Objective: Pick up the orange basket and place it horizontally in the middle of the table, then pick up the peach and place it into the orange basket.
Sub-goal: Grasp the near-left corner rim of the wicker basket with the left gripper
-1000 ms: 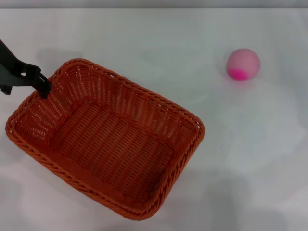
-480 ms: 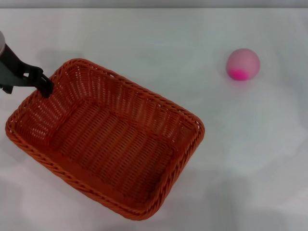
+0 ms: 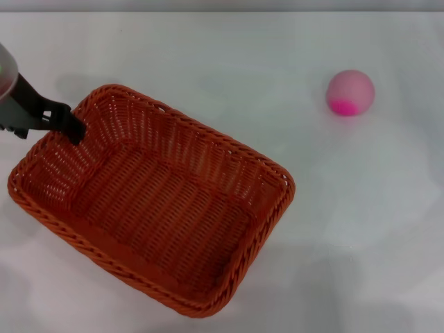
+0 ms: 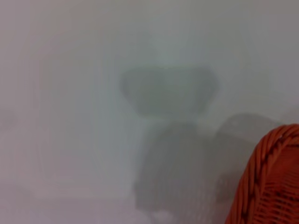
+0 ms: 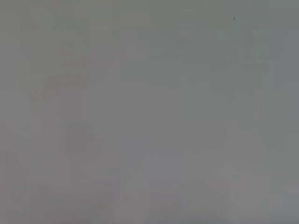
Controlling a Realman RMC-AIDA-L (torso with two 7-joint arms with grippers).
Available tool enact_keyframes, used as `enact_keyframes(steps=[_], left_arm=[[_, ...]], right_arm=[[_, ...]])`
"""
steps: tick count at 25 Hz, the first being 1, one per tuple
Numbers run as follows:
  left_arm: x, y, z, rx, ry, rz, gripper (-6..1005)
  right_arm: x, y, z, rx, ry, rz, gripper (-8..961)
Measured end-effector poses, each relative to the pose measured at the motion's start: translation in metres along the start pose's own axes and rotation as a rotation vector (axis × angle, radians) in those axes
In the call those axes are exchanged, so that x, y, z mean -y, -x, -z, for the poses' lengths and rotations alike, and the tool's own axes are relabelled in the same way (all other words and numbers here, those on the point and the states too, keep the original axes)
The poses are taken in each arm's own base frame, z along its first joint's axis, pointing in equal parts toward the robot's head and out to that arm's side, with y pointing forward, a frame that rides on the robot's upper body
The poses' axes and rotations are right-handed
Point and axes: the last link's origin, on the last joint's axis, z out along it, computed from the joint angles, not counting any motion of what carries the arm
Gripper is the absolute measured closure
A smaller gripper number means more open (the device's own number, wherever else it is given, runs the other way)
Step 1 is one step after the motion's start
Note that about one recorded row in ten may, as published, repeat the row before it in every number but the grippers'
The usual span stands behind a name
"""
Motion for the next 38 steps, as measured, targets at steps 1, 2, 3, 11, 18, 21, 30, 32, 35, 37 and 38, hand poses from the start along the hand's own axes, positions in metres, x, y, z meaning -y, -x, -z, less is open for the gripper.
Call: enact_keyframes(steps=[1,2,3,11,18,21,30,32,35,37,38], left_arm=[[0.000,0.001,-0.002,0.004,-0.002,-0.001,183],[0.000,0.001,-0.004,0.008,-0.004,-0.002,183],[0.000,0.002,-0.006,0.014,-0.007,-0.003,183],[-0.001,0.004,-0.020,0.018,-0.012,-0.008,184],[-0.006,0.002,-0.030,0.004,-0.029,-0.018,186],[-0.009,0.000,-0.033,-0.008,-0.046,-0.031,190],[-0.021,-0.001,-0.039,-0.029,-0.039,-0.058,257],[-0.024,0.000,-0.039,-0.029,-0.034,-0.060,322],[-0.027,0.001,-0.039,-0.022,-0.026,-0.062,420],[-0.031,0.002,-0.038,-0.012,-0.005,-0.063,486],[-0.033,0.004,-0.038,-0.004,0.002,-0.066,519]], right_arm=[[0.000,0.000,0.000,0.000,0.000,0.000,549],[0.000,0.000,0.000,0.000,0.000,0.000,549],[0.000,0.000,0.000,0.000,0.000,0.000,549],[-0.002,0.000,-0.001,0.001,0.003,-0.001,548],[-0.004,0.000,-0.001,0.000,0.005,-0.004,548],[-0.004,-0.001,-0.001,0.000,0.006,-0.005,548],[-0.006,-0.001,-0.002,0.000,0.009,-0.007,548],[-0.007,-0.001,-0.002,0.001,0.010,-0.007,548],[-0.007,0.000,-0.002,0.001,0.011,-0.006,548],[-0.007,0.000,-0.002,0.002,0.011,-0.006,548],[-0.007,0.000,-0.002,0.002,0.011,-0.006,548]])
